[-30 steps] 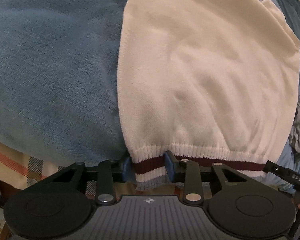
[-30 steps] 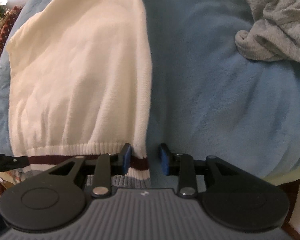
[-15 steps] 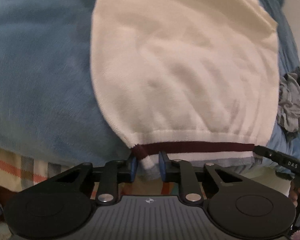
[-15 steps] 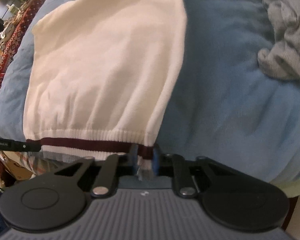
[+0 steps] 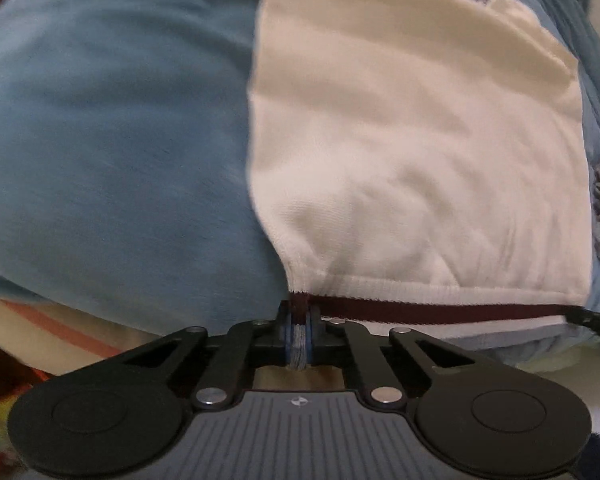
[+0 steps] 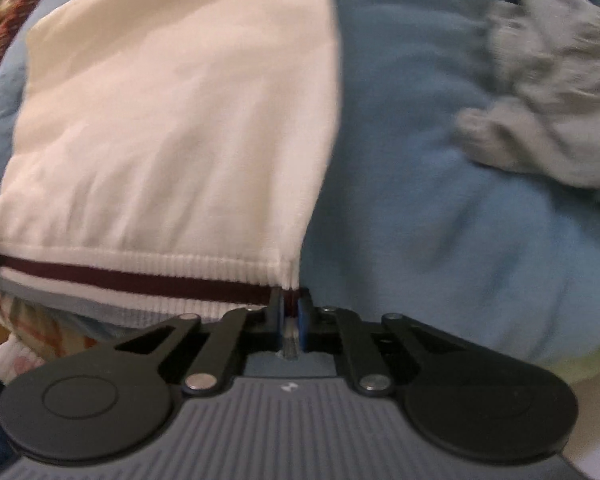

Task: Fold clothes

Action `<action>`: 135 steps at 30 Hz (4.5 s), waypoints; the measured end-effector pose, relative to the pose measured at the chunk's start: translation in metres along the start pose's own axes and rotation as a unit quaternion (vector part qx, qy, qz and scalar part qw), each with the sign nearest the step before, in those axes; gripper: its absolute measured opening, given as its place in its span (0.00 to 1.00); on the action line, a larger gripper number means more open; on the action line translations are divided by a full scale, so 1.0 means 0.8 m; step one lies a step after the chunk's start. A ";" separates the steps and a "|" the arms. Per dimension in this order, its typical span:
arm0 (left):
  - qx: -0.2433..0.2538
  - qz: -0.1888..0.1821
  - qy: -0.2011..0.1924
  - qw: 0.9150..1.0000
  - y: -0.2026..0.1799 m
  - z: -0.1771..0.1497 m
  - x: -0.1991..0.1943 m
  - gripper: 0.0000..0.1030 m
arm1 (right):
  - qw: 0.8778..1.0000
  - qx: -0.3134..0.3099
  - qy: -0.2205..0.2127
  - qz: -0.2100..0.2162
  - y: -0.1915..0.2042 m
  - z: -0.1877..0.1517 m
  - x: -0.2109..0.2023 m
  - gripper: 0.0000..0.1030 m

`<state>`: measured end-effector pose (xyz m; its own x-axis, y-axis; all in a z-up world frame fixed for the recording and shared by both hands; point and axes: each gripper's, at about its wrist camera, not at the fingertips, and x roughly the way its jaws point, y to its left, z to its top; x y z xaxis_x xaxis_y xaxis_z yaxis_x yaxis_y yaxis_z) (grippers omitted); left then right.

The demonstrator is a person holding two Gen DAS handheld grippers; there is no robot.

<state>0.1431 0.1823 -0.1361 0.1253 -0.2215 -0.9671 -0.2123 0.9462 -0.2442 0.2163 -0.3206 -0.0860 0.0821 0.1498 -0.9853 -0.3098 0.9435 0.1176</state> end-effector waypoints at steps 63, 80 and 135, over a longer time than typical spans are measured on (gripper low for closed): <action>0.157 -0.097 -0.152 0.971 -0.086 0.460 0.042 0.29 | 0.949 -0.266 -0.157 0.063 0.119 0.514 0.037 0.33; 0.136 -0.097 -0.095 0.981 -0.074 0.279 0.097 0.24 | 0.939 -0.321 -0.120 0.041 0.141 0.358 0.117 0.36; 0.165 -0.087 -0.150 0.971 -0.073 0.348 0.057 0.35 | 0.895 -0.358 -0.243 -0.107 0.162 0.456 0.112 0.06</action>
<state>0.4313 0.1824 -0.1463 0.4177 -0.3531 -0.8372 0.1537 0.9356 -0.3179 0.5295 -0.0772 -0.1140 0.5612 0.2636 -0.7846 -0.7509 0.5608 -0.3488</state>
